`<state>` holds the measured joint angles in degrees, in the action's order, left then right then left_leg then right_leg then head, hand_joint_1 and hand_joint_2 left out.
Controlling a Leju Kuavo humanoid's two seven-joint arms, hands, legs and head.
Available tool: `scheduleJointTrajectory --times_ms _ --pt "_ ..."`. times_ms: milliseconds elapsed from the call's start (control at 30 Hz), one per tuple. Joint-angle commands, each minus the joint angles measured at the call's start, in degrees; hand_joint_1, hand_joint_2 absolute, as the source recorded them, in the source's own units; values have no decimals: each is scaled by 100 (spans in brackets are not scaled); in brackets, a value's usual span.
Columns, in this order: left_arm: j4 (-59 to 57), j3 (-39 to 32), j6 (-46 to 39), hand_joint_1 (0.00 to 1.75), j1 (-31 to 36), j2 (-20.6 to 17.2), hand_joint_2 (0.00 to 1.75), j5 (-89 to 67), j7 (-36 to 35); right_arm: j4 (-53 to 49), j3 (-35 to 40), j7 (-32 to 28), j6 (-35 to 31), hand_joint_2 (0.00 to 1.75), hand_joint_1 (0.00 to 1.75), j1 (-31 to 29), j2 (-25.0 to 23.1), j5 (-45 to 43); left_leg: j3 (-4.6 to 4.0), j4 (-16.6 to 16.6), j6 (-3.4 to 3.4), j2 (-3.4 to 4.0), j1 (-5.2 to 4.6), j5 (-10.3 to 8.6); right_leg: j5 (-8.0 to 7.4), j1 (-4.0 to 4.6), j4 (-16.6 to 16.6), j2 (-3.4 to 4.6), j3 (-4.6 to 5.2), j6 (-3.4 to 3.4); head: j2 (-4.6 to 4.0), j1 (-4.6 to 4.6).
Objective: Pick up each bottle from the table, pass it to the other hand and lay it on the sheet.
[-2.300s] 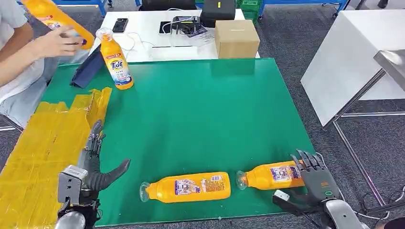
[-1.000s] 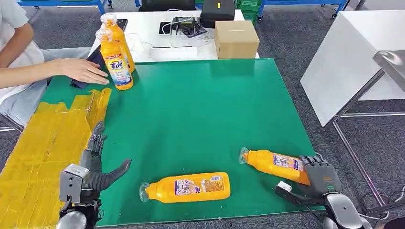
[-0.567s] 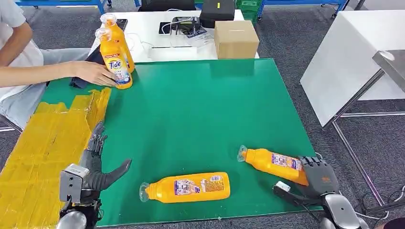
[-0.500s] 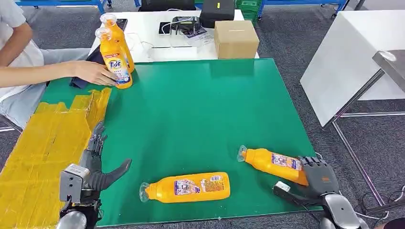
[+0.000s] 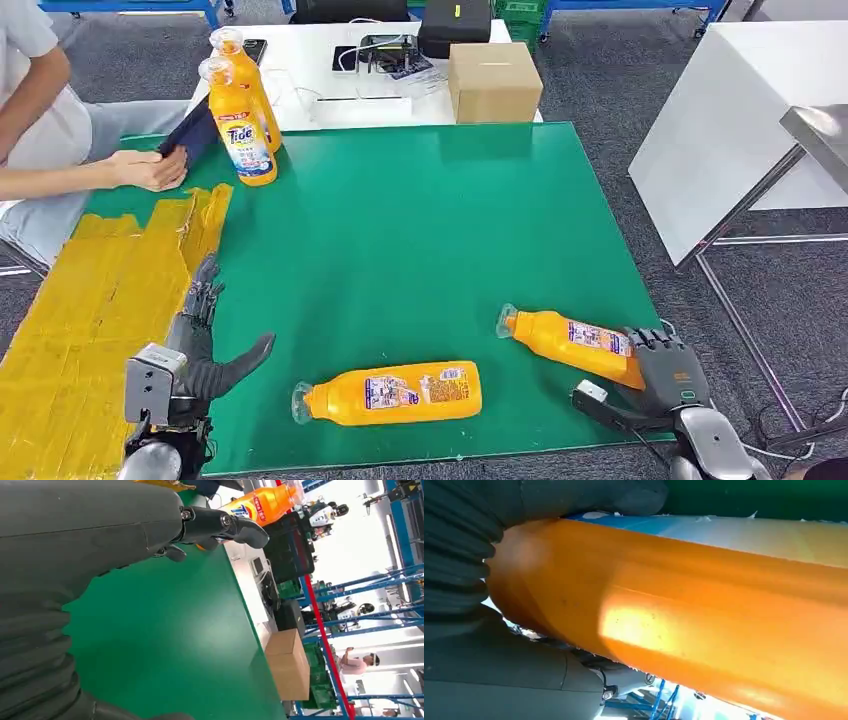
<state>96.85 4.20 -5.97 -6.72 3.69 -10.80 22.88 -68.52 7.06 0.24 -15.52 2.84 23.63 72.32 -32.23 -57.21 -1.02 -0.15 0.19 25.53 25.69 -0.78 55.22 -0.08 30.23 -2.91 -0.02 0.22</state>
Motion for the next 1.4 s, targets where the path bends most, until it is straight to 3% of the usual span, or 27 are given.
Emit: scheduleJointTrajectory --times_ms 33,133,267,400,567,733,900,1100,1400 --pt "-911 1529 338 0 1220 -185 175 -266 -460 -2287 25 -919 -2111 175 175 -839 -2620 -2012 -20 1 12 25 8 -14 -16 9 7 25 -3 16 0 13" --pt "-850 1545 261 0 1140 -296 175 -181 -457 -2245 79 -961 -2334 175 175 -692 -2332 -2264 -61 2 23 32 6 -32 -26 11 33 31 38 28 0 7" --pt "-850 1545 261 0 1140 -296 175 -181 -457 -2245 79 -961 -2334 175 175 -692 -2332 -2264 -49 -1 21 -14 13 -38 -22 15 34 -19 41 38 0 7" --pt "-850 1545 261 0 1140 -296 175 -181 -457 -2245 79 -961 -2334 175 175 -692 -2332 -2264 -62 2 24 15 10 -32 -26 12 32 6 40 41 0 0" --pt "-804 1506 260 0 1060 -326 175 -140 -414 -2172 -6 -1221 -2406 175 175 -614 -2278 -2455 -70 3 24 -3 6 -36 -24 6 32 -12 47 40 0 0" --pt "-850 1521 309 0 1112 -327 175 -63 -359 -2147 160 -1426 -1878 175 175 -679 -2287 -3024 -83 1 23 0 4 -38 -26 5 36 -9 61 37 0 0" --pt "-1027 1651 517 0 1456 -283 175 230 -338 -1262 501 -1740 -1118 175 175 -1139 -2488 -3677 -72 3 26 9 9 -37 -29 11 31 0 51 44 0 0" --pt "-1127 1738 691 0 1742 -299 175 572 -471 -555 987 -1862 -953 175 175 -1449 -2695 -3724 -74 7 25 8 10 -40 -30 12 29 -2 51 41 0 2" --pt "-1128 1738 700 0 1754 -310 175 591 -477 -539 1028 -1871 -952 175 175 -1466 -2690 -3712 -85 2 23 -2 7 -40 -26 8 34 -11 57 36 0 0"
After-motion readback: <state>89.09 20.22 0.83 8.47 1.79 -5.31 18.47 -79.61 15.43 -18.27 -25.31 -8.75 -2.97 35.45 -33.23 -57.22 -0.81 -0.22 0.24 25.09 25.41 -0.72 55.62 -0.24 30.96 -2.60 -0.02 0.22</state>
